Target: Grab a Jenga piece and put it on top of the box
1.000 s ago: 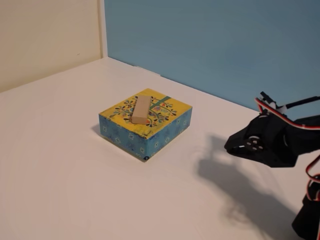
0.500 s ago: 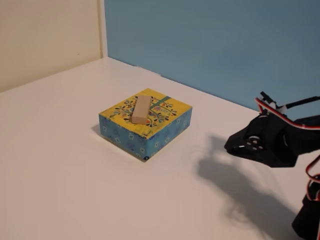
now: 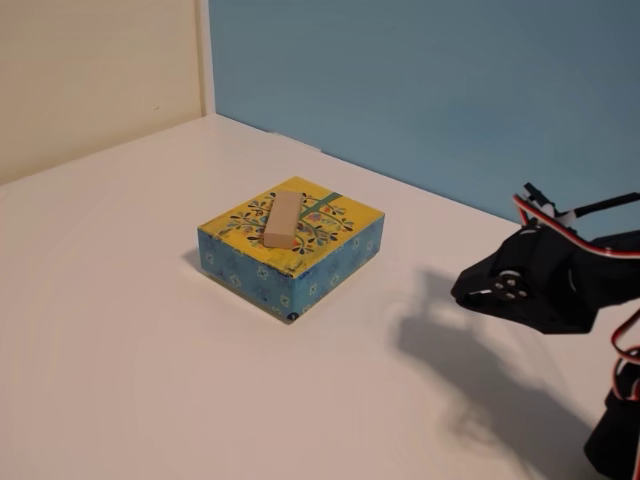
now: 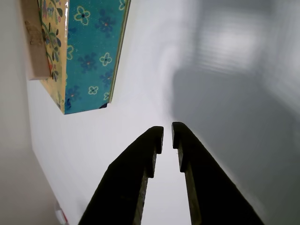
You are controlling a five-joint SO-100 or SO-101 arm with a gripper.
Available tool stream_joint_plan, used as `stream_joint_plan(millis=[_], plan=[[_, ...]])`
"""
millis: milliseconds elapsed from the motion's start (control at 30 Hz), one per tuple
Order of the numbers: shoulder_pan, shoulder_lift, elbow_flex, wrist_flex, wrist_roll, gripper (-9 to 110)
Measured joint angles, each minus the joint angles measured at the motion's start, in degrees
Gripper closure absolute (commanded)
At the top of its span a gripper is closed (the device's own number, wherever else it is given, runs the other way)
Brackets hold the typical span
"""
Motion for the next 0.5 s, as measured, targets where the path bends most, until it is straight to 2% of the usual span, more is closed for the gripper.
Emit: stream_joint_plan(millis=[500], plan=[[-0.7, 0.0, 0.0, 0.1, -0.4, 101]])
